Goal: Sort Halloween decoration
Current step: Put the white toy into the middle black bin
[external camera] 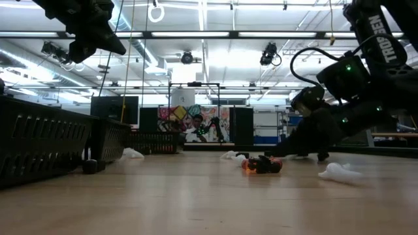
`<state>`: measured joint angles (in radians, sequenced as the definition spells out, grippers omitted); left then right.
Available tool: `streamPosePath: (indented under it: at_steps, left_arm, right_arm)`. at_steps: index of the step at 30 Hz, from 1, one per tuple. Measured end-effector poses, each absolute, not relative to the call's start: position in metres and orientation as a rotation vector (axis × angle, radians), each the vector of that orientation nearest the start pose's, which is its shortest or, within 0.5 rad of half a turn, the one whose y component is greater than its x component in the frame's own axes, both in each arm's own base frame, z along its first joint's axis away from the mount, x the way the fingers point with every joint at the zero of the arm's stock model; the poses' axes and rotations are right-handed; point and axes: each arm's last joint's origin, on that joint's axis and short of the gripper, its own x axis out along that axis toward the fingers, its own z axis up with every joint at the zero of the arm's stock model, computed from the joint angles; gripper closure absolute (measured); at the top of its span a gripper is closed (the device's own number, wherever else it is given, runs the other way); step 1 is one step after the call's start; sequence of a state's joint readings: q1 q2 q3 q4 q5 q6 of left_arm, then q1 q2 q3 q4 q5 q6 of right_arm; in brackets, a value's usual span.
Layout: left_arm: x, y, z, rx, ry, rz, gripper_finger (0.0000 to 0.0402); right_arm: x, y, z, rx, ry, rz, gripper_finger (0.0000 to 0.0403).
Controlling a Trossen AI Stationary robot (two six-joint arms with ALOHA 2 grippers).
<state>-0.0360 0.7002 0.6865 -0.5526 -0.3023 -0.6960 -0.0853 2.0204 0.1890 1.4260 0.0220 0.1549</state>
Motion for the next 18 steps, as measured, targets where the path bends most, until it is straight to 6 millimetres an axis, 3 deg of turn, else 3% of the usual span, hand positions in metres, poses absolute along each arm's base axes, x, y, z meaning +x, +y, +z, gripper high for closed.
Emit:
streamPosePath:
  at_steps: [12,18]
  left_arm:
    - [0.1447,0.0034,0.2791,-0.579,0.443,0.441,0.0393]
    - [0.1447,0.0034,0.2791,-0.577,0.444,0.440,0.0393]
  right_arm:
    - [0.2190,-0.0182,0.0495,0.120,0.372,-0.098,0.0374]
    - [0.2191,-0.0183,0.0501,0.128,0.363,-0.099,0.0396]
